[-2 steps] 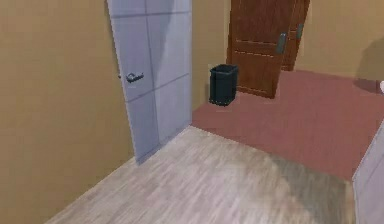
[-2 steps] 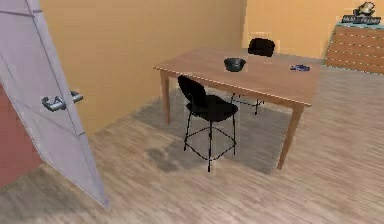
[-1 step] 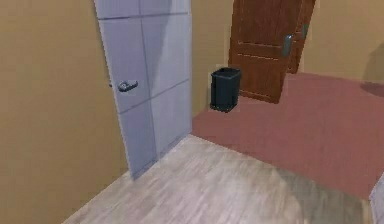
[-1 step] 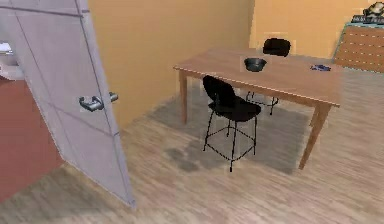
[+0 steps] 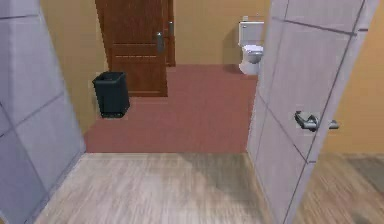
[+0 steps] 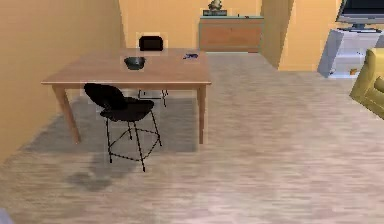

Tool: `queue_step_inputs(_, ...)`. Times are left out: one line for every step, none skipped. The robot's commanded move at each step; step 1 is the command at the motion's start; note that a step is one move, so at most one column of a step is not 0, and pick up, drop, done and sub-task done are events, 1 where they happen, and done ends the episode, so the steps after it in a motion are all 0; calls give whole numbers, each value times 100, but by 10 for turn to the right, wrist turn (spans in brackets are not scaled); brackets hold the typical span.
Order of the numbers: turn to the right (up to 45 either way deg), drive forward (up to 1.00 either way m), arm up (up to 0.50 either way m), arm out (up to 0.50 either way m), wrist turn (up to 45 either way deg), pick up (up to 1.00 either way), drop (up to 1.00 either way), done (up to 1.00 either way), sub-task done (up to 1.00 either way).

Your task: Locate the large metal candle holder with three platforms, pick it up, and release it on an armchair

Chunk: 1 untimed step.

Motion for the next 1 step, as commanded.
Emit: queue_step_inputs(0,100,0,0,0,0,0,0,0)
